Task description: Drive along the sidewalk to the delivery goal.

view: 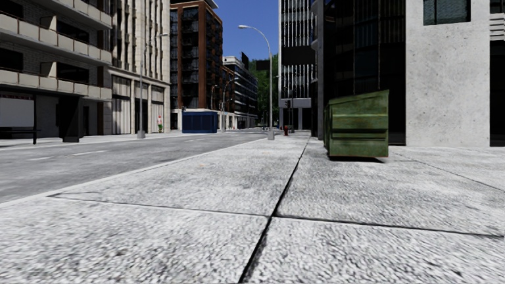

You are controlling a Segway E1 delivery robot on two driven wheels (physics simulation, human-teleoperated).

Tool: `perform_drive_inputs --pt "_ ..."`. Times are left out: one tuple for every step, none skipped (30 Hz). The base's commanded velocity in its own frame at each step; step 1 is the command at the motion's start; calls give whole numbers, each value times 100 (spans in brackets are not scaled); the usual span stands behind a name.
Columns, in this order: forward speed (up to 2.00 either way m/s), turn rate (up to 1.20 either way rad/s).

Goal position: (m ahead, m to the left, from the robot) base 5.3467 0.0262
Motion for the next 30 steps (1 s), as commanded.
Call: perform_drive_inputs --pt "200 0" --pt "200 0" --pt "200 0" --pt "200 0" --pt "200 0" --pt "200 0" --pt "200 0" --pt "200 0" --pt "200 0" --pt "200 0" --pt "200 0" --pt "200 0" --pt "200 0" --pt "200 0" --pt "200 0" --pt "200 0" --pt "200 0" --pt "200 0" --pt "200 0" --pt "200 0" --pt "200 0" --pt "200 0" --pt "200 0" --pt "200 0" --pt "200 0" --pt "200 0" --pt "200 0" --pt "200 0" --pt "200 0" --pt "200 -41"
